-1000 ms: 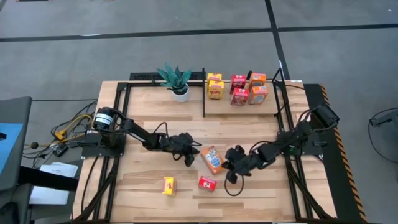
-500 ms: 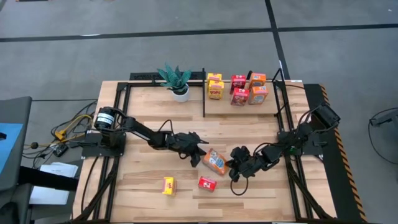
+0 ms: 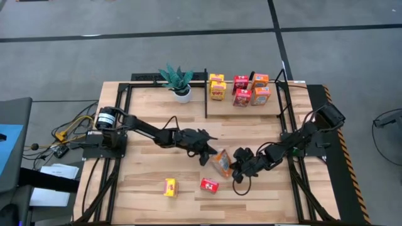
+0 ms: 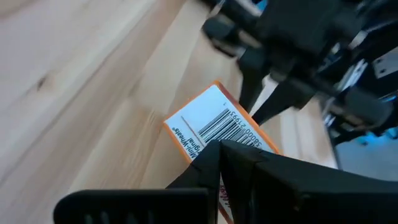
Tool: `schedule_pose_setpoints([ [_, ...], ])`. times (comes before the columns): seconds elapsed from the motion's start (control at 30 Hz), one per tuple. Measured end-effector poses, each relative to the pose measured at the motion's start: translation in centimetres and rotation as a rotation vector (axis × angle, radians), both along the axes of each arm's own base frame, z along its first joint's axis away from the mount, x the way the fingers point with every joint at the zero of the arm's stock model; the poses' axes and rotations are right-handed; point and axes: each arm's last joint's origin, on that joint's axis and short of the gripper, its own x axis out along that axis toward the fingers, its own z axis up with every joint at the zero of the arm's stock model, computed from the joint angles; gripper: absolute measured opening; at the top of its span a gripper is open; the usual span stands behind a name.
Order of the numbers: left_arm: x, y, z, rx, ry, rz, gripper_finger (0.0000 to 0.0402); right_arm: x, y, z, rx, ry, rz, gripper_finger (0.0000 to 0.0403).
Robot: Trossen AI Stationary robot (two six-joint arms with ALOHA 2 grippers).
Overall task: Stack cereal on shelf
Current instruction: Put the orange cereal box on the shelf aligned with orange cereal boxes
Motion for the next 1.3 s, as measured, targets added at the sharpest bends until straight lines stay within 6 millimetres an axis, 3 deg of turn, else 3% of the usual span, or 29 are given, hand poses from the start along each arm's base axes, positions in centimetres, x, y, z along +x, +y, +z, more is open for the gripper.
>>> schedule_pose_setpoints([
  [0.3, 2.4, 1.1, 3.6, 0.070, -0.084, -0.054, 0.0000, -0.9, -1.7, 1.4, -0.054, 0.054, -0.042, 0.0054],
  [0.47, 3.0, 1.3, 4.4, 0.127, -0.055, -0.070, 0.0000, -0.8, -2.2, 2.1, -0.065, 0.025, -0.051, 0.0054],
  [0.77, 3.0, 1.3, 4.3, 0.160, -0.043, -0.058, 0.0000, -0.6, -2.7, 2.5, -0.072, 0.005, -0.051, 0.0054],
  [1.13, 3.0, 1.4, 4.2, 0.186, -0.038, -0.046, 0.0000, -1.6, -3.1, 6.2, -0.080, -0.135, -0.013, 0.0056],
  [1.3, 3.0, 1.4, 4.2, 0.186, -0.039, -0.046, 0.0000, -2.4, -3.3, 7.9, -0.087, -0.190, 0.086, 0.0094],
])
